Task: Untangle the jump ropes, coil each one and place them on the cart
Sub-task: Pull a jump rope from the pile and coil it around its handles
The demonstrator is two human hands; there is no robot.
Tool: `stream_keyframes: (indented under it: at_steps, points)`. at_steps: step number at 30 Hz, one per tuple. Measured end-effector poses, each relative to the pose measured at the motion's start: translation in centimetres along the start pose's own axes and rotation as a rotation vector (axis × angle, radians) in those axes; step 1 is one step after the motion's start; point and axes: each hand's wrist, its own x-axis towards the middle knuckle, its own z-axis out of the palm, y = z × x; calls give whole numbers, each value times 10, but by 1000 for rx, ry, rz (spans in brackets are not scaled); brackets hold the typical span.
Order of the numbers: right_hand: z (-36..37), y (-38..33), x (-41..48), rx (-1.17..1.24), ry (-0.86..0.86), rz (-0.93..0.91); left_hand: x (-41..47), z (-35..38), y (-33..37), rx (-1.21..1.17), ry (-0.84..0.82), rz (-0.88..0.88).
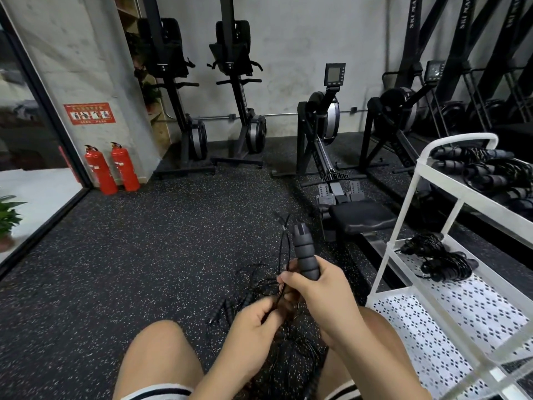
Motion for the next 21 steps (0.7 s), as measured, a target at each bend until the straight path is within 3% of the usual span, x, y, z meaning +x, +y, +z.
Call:
stream_keyframes:
  at_steps: [5, 11, 17, 21]
  points:
    - [1, -5, 1, -7, 32, -30, 13, -16, -16, 349, -39, 54]
    - [0, -14, 9, 44, 119, -55, 20, -27, -24, 281, -16, 93]
    - [-10, -33, 22, 131, 144, -69, 9, -45, -17, 72, -29, -2]
    - [-16, -48, 28, 213, 158, -79, 13, -42, -35, -332, 137, -208]
